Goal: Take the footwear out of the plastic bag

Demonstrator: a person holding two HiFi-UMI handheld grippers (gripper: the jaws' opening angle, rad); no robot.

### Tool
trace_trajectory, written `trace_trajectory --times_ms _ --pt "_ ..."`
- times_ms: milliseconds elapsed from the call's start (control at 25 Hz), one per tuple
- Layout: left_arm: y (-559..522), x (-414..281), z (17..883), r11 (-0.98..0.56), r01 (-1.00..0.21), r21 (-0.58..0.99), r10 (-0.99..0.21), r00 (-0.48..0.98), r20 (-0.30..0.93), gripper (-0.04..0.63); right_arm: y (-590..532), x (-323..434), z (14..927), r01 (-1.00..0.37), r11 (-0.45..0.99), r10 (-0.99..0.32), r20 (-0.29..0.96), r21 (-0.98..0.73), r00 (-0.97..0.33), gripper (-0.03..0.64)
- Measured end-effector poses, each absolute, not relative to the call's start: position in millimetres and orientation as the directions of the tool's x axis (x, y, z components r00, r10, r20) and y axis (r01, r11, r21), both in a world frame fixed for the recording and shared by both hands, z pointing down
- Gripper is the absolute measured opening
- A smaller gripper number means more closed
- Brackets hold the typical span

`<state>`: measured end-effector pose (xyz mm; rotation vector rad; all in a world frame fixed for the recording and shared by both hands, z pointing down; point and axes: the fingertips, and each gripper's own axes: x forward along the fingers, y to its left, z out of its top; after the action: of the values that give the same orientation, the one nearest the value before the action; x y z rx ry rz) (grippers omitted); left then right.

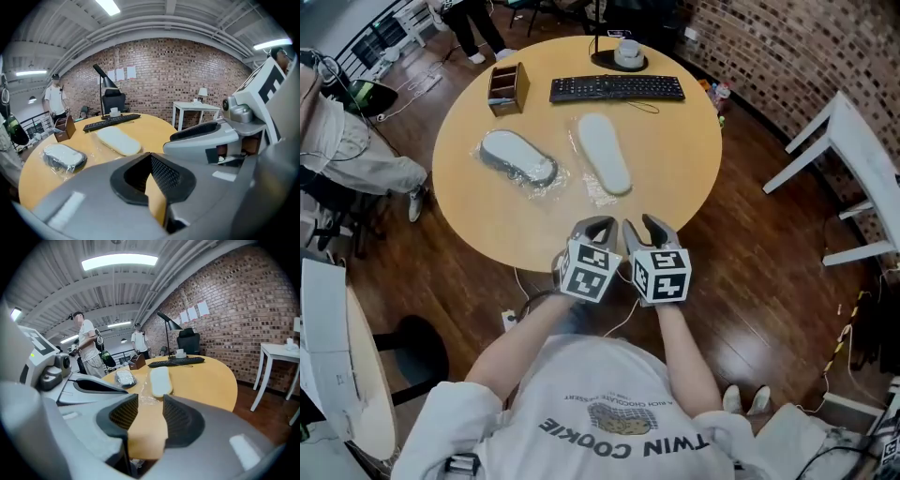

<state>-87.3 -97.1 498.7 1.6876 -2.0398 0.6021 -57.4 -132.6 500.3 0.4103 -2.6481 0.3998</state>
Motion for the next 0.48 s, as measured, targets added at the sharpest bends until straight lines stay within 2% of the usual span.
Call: trace_trajectory --times_ms 200,480 --pt "-74.7 -37.3 487.0 0.231 -0.969 -0.084 -0.798 -0.238 0.554 0.003 -105.5 -9.6 488.2 -0.288 0.932 -0.173 0.430 -0.220 -0.886 0.131" --pt "-35.7 10.0 473.5 0.310 -0.947 -0.077 -0.788 -0.302 0.537 0.003 -61.1 38.5 477.0 -0.220 0.954 -0.116 0.427 -0.202 -0.897 0.117"
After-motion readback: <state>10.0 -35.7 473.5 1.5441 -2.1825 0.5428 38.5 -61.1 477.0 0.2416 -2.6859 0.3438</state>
